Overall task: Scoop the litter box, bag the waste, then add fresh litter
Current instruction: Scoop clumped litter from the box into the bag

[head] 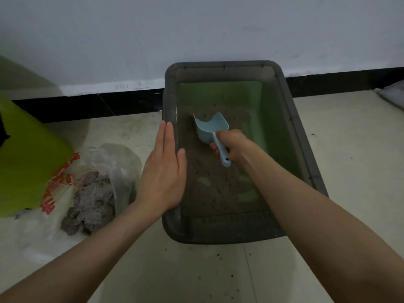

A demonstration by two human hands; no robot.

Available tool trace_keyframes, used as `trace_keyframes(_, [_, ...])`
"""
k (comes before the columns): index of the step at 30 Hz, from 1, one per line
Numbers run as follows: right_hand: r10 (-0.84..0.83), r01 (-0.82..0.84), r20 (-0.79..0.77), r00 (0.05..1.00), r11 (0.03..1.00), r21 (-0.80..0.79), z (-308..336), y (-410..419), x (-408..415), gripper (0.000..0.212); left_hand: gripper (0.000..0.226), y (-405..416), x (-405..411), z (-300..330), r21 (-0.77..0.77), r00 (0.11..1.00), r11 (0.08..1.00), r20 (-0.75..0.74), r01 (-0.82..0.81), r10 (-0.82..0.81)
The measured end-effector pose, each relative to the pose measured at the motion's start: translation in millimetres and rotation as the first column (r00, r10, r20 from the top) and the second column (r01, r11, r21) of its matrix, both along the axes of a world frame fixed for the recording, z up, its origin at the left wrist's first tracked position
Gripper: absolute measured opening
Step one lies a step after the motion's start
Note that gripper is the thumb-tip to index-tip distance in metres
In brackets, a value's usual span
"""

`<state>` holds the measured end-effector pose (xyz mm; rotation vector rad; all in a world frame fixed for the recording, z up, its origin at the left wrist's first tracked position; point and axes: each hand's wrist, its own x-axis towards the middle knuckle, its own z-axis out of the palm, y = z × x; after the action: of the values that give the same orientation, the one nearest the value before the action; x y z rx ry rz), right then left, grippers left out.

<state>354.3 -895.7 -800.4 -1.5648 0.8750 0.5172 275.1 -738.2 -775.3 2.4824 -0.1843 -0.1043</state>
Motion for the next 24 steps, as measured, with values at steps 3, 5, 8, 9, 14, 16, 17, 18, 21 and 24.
trace_keyframes(3, [-0.053, 0.052, 0.025, 0.998, 0.998, 0.035, -5, 7, -2, 0.036, 0.059, 0, 0, 0, -0.016, 1.000, 1.000, 0.002, 0.009, -0.009])
trace_keyframes(5, [-0.090, 0.088, 0.037, 0.995, 0.995, 0.045, -11, 11, -8, 0.035, 0.059, 1, -1, 0, -0.021, 1.000, 1.000, 0.002, 0.007, -0.007])
trace_keyframes(8, [-0.128, 0.124, 0.076, 0.989, 0.990, 0.063, -20, 13, -15, 0.036, 0.060, 1, -2, -1, -0.025, 1.000, 1.000, 0.011, 0.011, -0.010])
trace_keyframes(9, [-0.126, 0.120, 0.087, 0.988, 0.990, 0.067, -22, 13, -17, 0.036, 0.060, 1, -2, -1, -0.025, 1.000, 1.000, 0.015, 0.012, -0.011])
trace_keyframes(14, [-0.082, 0.071, 0.135, 0.987, 0.994, 0.083, -28, 9, -25, 0.037, 0.059, 0, -2, -2, -0.018, 0.999, 1.000, 0.034, 0.003, -0.003])
trace_keyframes(16, [-0.065, 0.051, 0.155, 0.986, 0.995, 0.090, -29, 6, -30, 0.037, 0.059, 0, -2, -2, -0.014, 1.000, 1.000, 0.029, 0.004, -0.004])
trace_keyframes(17, [-0.053, 0.039, 0.165, 0.985, 0.995, 0.088, -29, 5, -34, 0.036, 0.059, 0, -2, -2, -0.015, 1.000, 1.000, 0.025, 0.005, -0.005])
trace_keyframes(18, [-0.042, 0.027, 0.177, 0.983, 0.996, 0.084, -29, 3, -37, 0.034, 0.059, 0, -2, -2, -0.015, 1.000, 1.000, 0.024, 0.003, -0.002])
trace_keyframes(21, [-0.020, 0.003, 0.221, 0.975, 0.997, 0.074, -25, -5, -48, 0.030, 0.059, -2, -3, -1, -0.003, 0.999, 1.000, 0.029, -0.014, 0.014])
trace_keyframes(24, [0.005, -0.024, 0.280, 0.960, 0.998, 0.063, -16, -13, -57, 0.024, 0.059, -3, -3, 1, 0.012, 0.999, 1.000, 0.025, -0.025, 0.024])
